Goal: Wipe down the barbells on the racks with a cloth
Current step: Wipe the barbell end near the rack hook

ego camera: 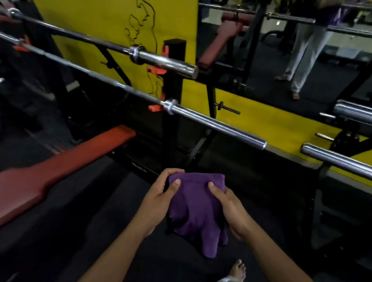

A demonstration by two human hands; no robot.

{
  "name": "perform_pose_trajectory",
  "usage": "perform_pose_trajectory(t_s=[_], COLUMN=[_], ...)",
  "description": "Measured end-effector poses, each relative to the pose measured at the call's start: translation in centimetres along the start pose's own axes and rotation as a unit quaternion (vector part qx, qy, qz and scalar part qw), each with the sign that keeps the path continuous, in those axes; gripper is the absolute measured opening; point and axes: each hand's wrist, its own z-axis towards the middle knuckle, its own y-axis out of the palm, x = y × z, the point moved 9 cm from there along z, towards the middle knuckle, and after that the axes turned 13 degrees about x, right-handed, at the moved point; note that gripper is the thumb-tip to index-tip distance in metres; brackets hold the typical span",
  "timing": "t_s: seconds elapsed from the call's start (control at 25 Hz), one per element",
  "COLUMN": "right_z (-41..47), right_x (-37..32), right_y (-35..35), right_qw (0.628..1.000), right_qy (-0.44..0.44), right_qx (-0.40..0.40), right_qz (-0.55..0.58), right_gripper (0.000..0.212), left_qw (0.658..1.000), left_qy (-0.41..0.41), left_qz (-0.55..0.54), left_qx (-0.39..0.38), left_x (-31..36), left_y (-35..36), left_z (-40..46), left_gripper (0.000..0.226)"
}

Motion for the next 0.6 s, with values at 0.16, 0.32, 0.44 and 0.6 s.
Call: perform_pose_trajectory(t_s=[0.16,0.32,0.44,0.6], right_z=[-2.3,-1.7,0.5,5.5], right_x=[-1.7,-4.5,-5.6,-6.7], right_y=[5.5,5.8,5.0,5.2], right_qw=[0.996,0.996,0.988,0.966], right_qy=[-0.043,-0.062,-0.029,0.014], right_qx=[-0.013,0.059,0.143,0.215], right_qz=[-0.078,-0.039,0.049,0.145], right_gripper=[0.039,0.038,0.034,0.060], left_qw=[0.999,0.997,0.996,0.995], left_qy=[0.003,0.063,0.067,0.077], left_qz=[-0.030,-0.004,-0.001,0.058], left_qx=[0.014,0.044,0.065,0.036], left_x=[0.3,1.5,1.5,1.3], left_y=[-6.0,-9.4,-11.1,-12.3], left_z=[-1.5,1.2,3.5,6.0], left_gripper=[0.020,0.026,0.027,0.024])
